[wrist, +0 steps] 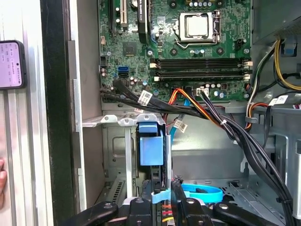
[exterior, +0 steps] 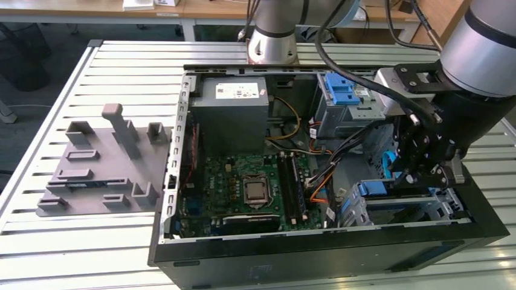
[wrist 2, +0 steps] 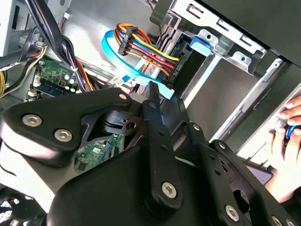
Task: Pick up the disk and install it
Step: 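Insert the second disk wire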
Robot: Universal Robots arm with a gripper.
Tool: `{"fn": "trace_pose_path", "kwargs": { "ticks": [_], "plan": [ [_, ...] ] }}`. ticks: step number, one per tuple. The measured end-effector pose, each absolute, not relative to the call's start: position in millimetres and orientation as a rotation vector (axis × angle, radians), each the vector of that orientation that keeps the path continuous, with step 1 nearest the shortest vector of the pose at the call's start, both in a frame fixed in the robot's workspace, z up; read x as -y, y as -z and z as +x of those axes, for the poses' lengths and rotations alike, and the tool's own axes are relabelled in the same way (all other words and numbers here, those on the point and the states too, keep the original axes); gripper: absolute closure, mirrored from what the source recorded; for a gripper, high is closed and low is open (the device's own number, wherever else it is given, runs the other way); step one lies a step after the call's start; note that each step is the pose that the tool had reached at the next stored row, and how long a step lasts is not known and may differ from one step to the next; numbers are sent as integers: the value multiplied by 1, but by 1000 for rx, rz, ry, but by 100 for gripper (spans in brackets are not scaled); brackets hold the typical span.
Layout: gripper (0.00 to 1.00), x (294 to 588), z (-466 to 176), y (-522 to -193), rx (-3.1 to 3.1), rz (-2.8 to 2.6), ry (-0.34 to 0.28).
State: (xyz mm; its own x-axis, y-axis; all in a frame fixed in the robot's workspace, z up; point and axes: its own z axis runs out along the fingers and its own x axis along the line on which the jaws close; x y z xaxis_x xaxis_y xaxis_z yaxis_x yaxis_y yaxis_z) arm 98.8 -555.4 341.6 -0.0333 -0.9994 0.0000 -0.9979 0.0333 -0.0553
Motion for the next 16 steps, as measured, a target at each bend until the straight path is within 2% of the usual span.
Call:
{"fn": "trace_pose_path", "kwargs": {
  "ticks": [6, 7, 8, 10, 16],
  "plan": [
    [71, 555, 99, -352, -2230, -2157, 62],
    [77, 555, 99, -353, -2230, -2157, 61],
    [77, 555, 99, -353, -2230, -2157, 61],
    [89, 555, 99, -353, -2230, -2157, 61],
    [89, 555, 99, -353, -2230, -2157, 61]
  ]
}}
